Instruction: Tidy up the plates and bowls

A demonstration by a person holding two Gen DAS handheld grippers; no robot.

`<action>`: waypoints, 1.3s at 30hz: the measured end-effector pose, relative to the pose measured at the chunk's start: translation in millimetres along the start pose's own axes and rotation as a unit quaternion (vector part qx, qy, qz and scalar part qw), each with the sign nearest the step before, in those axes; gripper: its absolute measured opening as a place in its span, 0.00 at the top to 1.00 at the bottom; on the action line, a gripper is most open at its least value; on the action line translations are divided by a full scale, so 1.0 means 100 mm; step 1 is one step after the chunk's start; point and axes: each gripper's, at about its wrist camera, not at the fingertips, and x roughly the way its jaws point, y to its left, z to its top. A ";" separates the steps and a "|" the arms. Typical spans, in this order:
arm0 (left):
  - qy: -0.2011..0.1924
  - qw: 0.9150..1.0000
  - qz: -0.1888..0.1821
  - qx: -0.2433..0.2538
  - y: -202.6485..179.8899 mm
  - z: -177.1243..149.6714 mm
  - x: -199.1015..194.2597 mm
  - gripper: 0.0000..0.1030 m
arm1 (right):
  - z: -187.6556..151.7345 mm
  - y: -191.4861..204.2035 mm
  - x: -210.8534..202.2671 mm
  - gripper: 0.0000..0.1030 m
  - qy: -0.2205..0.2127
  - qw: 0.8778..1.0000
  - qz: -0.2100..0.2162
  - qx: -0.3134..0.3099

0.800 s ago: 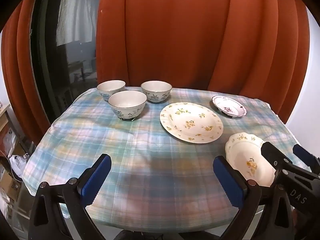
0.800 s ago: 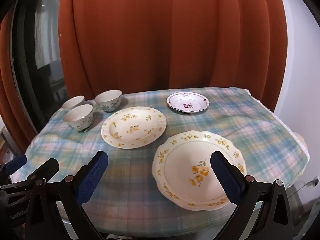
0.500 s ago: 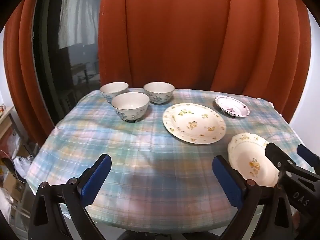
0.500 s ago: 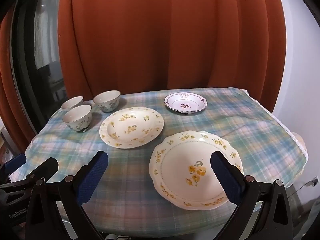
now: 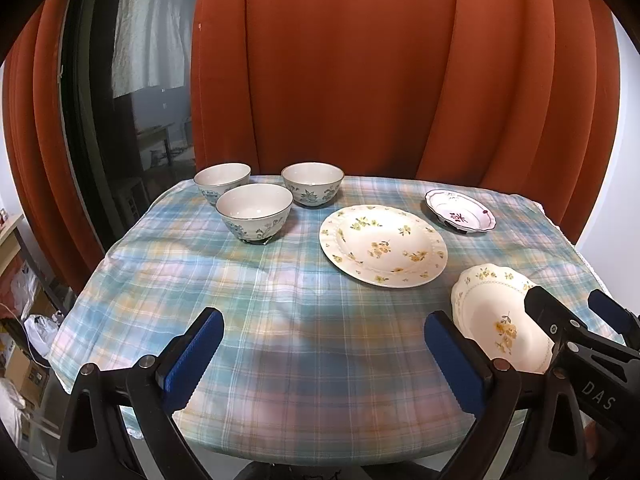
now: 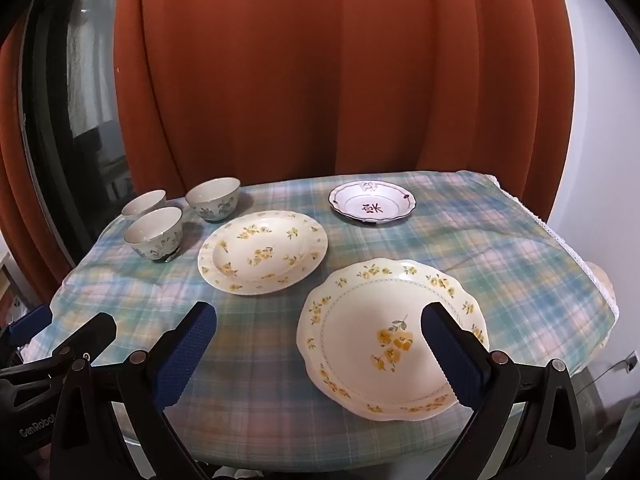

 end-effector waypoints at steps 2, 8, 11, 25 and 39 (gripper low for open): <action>0.001 1.000 0.001 0.001 0.00 0.00 0.00 0.02 | 0.01 -0.03 0.03 0.00 0.002 1.000 0.001 0.003; -0.002 1.000 0.005 0.003 0.00 0.00 0.00 0.02 | 0.01 -0.03 0.03 0.00 0.003 1.000 0.002 0.003; -0.001 1.000 0.005 0.003 -0.01 0.00 0.00 0.02 | 0.00 -0.04 0.03 0.00 0.003 1.000 0.001 0.003; 0.000 1.000 0.005 0.008 -0.04 -0.02 -0.02 0.02 | -0.03 -0.10 0.02 0.00 0.006 1.000 0.001 0.008; 0.003 1.000 0.006 0.008 -0.05 -0.04 -0.01 0.02 | -0.03 -0.11 0.04 0.00 0.013 1.000 -0.001 0.006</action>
